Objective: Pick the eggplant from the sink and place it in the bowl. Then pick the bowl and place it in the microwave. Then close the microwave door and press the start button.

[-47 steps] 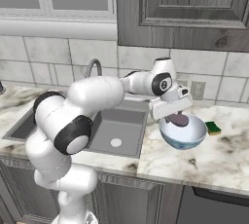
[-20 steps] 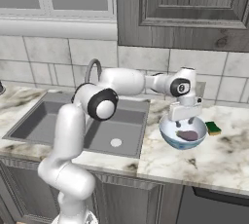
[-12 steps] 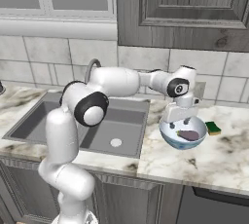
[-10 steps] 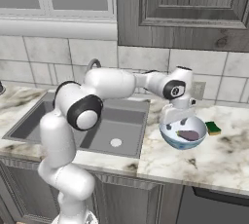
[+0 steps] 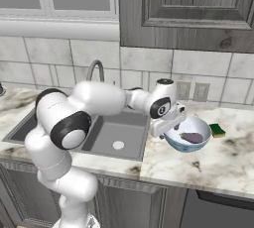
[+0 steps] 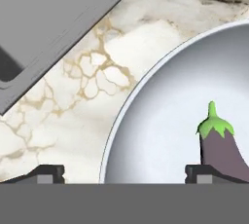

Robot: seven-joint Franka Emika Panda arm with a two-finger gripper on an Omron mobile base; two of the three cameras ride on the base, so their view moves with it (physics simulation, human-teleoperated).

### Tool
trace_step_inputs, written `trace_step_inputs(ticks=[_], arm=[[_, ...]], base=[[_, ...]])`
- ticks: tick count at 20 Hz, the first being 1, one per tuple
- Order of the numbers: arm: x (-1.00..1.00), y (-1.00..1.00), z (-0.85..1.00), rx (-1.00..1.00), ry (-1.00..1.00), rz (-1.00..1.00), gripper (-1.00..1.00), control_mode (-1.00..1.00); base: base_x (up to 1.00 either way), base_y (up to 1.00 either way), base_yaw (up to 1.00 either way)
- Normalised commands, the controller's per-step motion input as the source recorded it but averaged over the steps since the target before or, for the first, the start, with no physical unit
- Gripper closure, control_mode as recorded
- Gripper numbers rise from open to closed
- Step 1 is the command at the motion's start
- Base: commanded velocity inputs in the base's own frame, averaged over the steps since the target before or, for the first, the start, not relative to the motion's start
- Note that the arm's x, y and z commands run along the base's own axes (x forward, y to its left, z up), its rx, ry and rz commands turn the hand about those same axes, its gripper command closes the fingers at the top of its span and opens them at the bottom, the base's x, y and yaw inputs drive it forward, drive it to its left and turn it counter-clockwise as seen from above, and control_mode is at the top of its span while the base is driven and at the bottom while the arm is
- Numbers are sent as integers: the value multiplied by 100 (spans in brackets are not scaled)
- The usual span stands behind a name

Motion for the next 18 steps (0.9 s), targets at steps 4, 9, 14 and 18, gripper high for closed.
trace_step_inputs(ticks=[4,9,14,18], arm=[[51,-5,-23,-4,0,0,-100,-100],[48,-14,-23,-1,0,0,-100,-100],[3,-20,-18,0,0,0,100,-100],[0,-3,0,0,1,-1,100,-100]], base=[[0,0,0],[0,0,0],[0,0,0],[0,0,0]])
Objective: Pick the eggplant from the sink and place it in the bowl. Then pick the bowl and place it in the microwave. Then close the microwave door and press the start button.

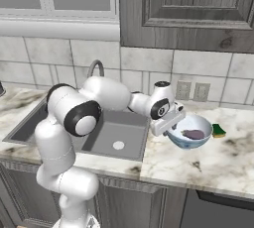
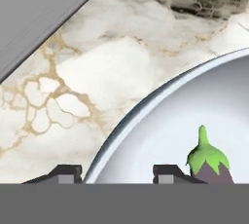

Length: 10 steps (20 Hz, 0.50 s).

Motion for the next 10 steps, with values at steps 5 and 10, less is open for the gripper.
trace_step_inputs(ticks=[5,10], arm=[[-41,-1,22,1,0,4,100,-100],[-97,23,93,0,-1,8,100,-100]], base=[[0,0,0],[0,0,0]])
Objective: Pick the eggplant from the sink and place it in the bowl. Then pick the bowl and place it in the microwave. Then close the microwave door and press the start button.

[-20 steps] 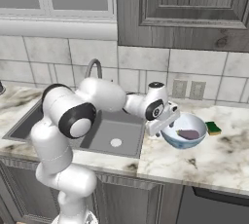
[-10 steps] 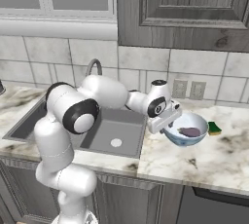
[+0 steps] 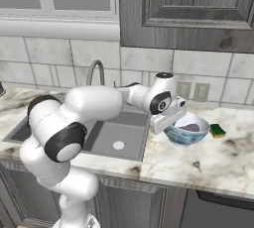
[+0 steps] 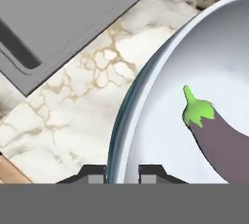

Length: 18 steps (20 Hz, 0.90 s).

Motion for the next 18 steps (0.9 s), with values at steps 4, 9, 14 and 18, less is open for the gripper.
trace_step_inputs(ticks=[4,9,14,18], arm=[[-79,72,100,0,1,9,100,-100],[-64,92,100,0,0,14,100,-100],[-43,87,100,0,-12,23,100,-100],[-36,81,93,0,-21,26,100,-100]], base=[[0,0,0],[0,0,0],[0,0,0],[0,0,0]])
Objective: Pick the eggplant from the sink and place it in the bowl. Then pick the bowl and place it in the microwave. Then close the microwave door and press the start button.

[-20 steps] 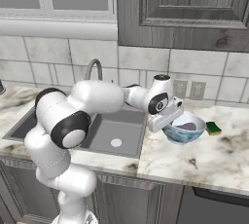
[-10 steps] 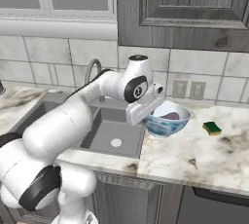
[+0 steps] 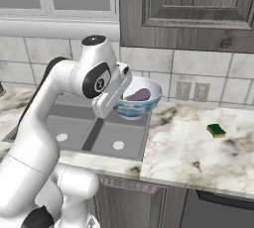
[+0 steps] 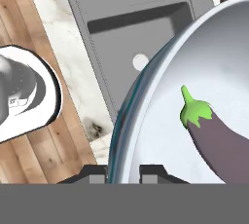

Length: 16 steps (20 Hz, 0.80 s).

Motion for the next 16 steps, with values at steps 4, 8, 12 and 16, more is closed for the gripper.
trace_step_inputs(ticks=[4,8,12,16], arm=[[-30,67,53,0,-27,22,100,-100],[-5,40,44,-1,-23,12,100,-100],[0,19,19,-4,-15,5,100,-100],[-2,0,0,0,-1,0,100,-100]], base=[[0,0,0],[0,0,0],[0,0,0],[0,0,0]])
